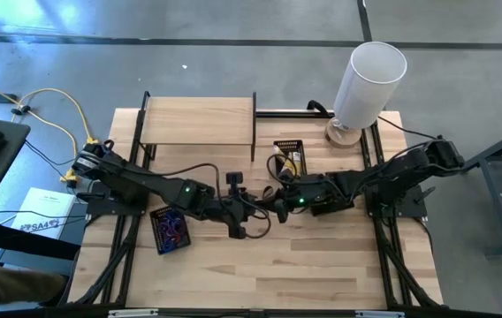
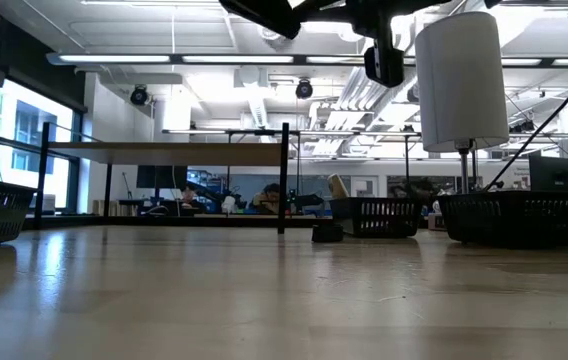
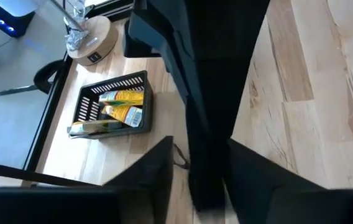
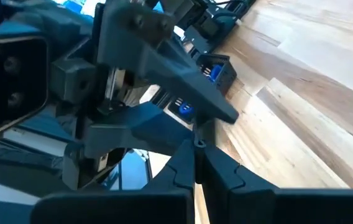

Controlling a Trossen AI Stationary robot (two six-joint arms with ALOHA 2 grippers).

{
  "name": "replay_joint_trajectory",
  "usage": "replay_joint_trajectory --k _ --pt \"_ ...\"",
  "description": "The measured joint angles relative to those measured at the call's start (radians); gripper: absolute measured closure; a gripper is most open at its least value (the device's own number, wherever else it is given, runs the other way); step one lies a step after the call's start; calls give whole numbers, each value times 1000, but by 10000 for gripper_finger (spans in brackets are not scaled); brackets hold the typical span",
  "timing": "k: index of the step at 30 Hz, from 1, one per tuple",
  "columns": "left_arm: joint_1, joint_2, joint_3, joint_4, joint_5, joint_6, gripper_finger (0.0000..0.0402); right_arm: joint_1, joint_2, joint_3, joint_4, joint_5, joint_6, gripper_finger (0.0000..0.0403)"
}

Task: Pick & Place Office Desk Supplies
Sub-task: Put the black rubberband into the bottom right black bin

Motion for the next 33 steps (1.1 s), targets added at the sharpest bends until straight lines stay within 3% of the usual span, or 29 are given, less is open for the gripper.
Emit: replay_joint_trajectory --k 6,13,19,27,33 --pt "0 0 0 -2 -7 -8 232 0 -13 1 -94 14 -25 399" --pt "0 0 0 -9 -7 8 226 7 -85 -2 -334 82 -36 399" --pt "7 1 0 -51 -7 -12 226 46 -191 46 -462 210 -70 399" --pt "41 1 0 -104 39 -65 226 108 -318 182 -979 380 12 399" --pt "101 1 0 -139 167 -71 226 181 -332 248 -1376 351 270 399"
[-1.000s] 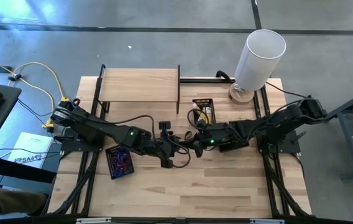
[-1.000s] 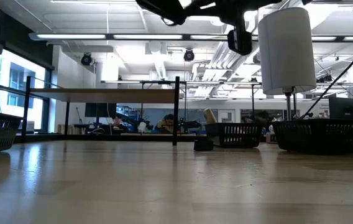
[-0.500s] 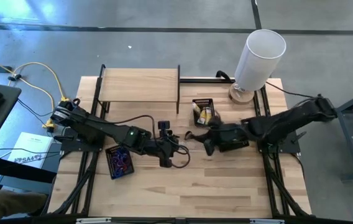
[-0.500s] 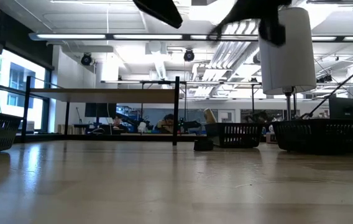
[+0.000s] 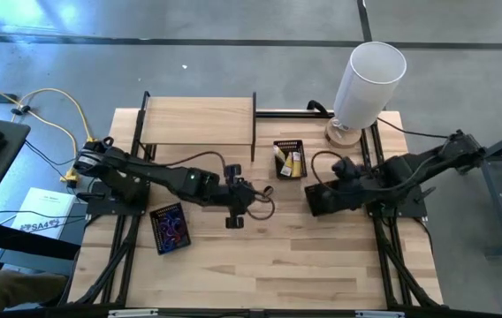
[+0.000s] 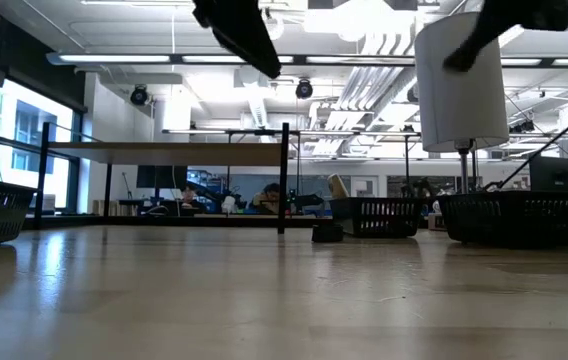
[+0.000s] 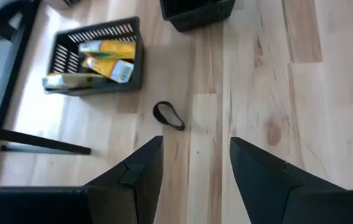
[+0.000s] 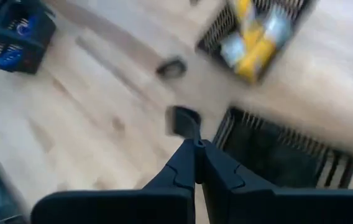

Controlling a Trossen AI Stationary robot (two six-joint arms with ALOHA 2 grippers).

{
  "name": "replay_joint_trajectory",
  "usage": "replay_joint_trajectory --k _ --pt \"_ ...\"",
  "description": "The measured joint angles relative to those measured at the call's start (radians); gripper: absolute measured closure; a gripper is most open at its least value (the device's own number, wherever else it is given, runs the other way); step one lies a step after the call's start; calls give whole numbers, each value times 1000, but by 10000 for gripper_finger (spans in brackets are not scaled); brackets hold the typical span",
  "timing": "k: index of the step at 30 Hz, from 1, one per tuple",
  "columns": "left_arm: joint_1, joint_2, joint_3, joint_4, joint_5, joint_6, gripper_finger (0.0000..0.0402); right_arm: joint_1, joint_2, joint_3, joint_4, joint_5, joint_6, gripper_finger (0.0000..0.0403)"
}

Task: Pick & Place Office Desk Supplies
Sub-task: Put the black rubberband into the bottom right black bin

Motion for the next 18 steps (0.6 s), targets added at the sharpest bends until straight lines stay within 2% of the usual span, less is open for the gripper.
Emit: replay_joint_trajectory --k 4,8,13,18 --pt "39 2 0 -5 71 0 226 47 5 -5 -231 4 237 399" --pt "80 20 -2 9 145 0 226 57 15 -30 -329 -7 390 399" --pt "132 68 -2 44 243 1 226 57 14 -109 -260 -99 426 399" --pt "182 104 -2 71 324 1 226 57 15 -202 -98 -112 423 399"
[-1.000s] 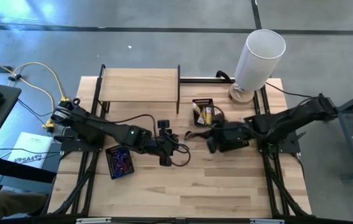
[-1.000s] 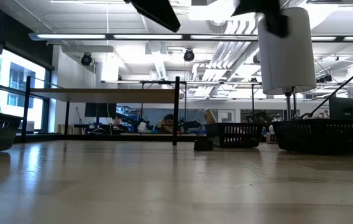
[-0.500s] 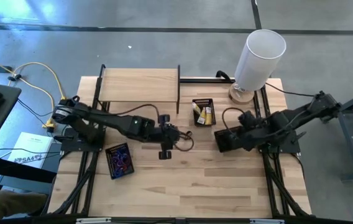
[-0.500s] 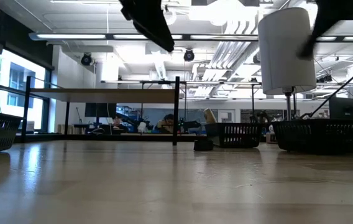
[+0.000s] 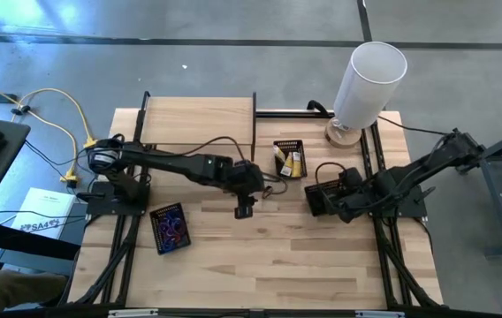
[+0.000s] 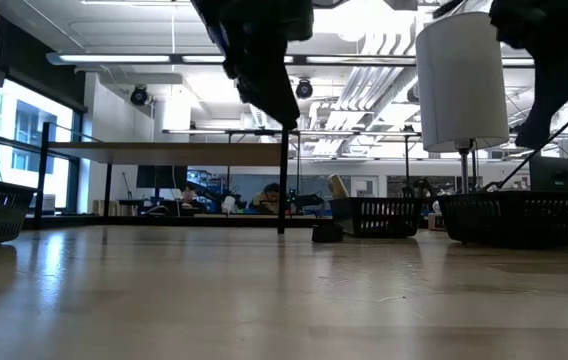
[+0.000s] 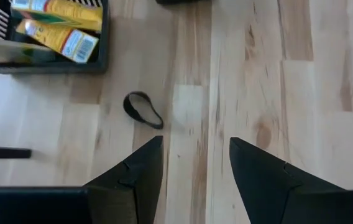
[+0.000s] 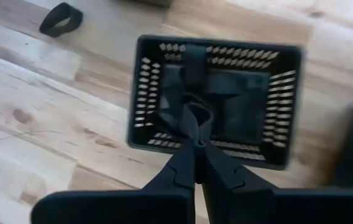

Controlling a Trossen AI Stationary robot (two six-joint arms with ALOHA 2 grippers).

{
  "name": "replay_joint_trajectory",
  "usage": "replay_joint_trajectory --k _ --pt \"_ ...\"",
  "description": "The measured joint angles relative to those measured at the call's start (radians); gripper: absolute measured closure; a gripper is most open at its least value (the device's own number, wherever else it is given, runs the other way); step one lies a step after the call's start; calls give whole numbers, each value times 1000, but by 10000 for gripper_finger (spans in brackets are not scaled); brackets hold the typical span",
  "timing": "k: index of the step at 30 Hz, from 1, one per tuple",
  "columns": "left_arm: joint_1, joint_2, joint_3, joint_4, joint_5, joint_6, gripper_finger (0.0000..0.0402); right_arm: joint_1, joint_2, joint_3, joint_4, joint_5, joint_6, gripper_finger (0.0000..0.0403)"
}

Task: Pick & Place Office Desk Supplies
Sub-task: Put the black rubberband into the bottom right black bin

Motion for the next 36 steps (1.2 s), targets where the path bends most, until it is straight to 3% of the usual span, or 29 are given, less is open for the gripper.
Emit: replay_joint_trajectory --k 8,13,26,31,36 --pt "42 44 0 35 -2 8 226 -11 0 -116 136 -23 -1 394" --pt "38 83 1 59 -2 2 226 -11 0 -133 155 -20 1 370" --pt "13 111 0 96 -5 -67 226 -11 0 -134 163 22 -6 192" --pt "11 111 0 166 -80 -145 226 6 0 -134 173 65 -9 175" --pt "11 143 1 176 -217 -165 226 32 0 -134 196 69 -12 175"
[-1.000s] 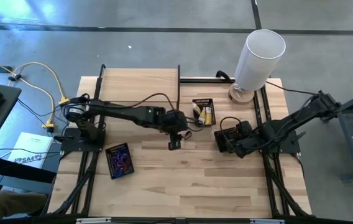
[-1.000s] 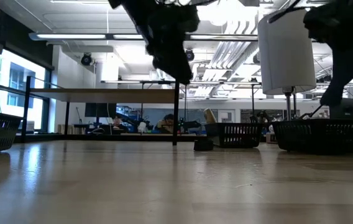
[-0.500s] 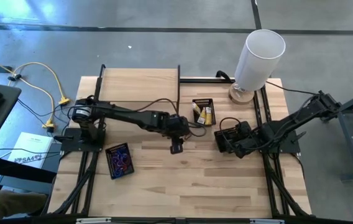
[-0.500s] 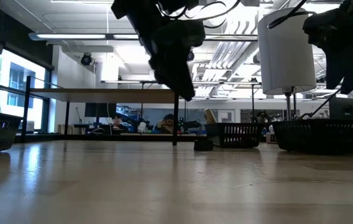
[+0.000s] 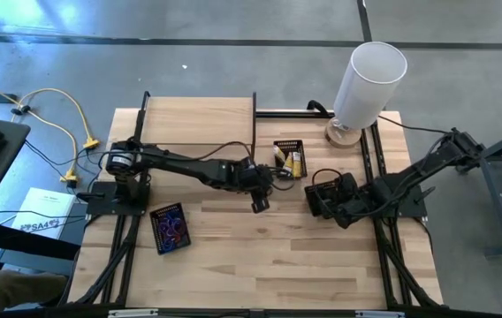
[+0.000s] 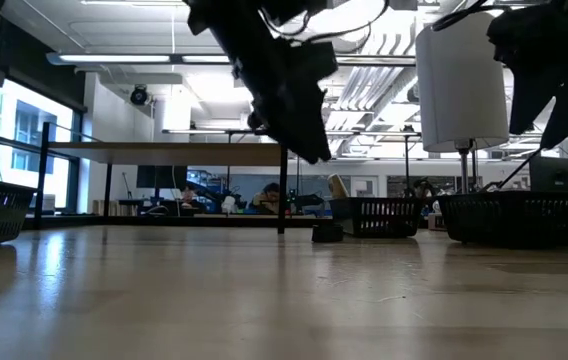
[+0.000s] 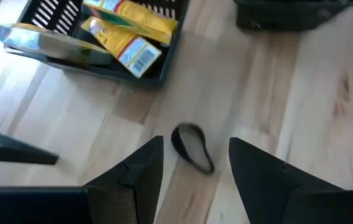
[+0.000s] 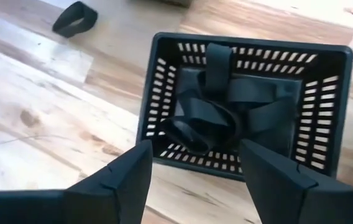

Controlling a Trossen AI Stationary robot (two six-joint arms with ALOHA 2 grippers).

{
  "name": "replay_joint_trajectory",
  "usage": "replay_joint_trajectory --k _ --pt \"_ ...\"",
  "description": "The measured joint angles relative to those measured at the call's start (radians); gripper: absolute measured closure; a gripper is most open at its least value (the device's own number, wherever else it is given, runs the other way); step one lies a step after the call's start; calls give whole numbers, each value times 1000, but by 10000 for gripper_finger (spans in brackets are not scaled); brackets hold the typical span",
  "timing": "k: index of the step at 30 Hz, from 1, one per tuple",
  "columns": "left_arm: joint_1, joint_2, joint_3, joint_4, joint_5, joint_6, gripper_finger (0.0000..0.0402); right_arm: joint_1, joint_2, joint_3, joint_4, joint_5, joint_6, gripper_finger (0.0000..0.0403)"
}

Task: Pick & Place Office Desk Supplies
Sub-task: Put the black rubberband into the bottom right black bin

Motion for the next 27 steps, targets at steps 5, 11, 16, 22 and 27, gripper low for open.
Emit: replay_joint_trajectory --k 5,11,16,22,27 --pt "-1 68 1 12 2 -184 226 22 0 0 12 3 -17 174" --pt "-7 115 0 14 3 -373 226 43 0 0 23 15 -21 174" --pt "-9 130 0 41 2 -426 226 51 0 0 34 12 -46 174" --pt "-9 152 3 81 -6 -494 226 51 0 0 48 6 -51 174" --pt "-3 165 2 85 -12 -495 226 51 0 0 117 1 -122 174"
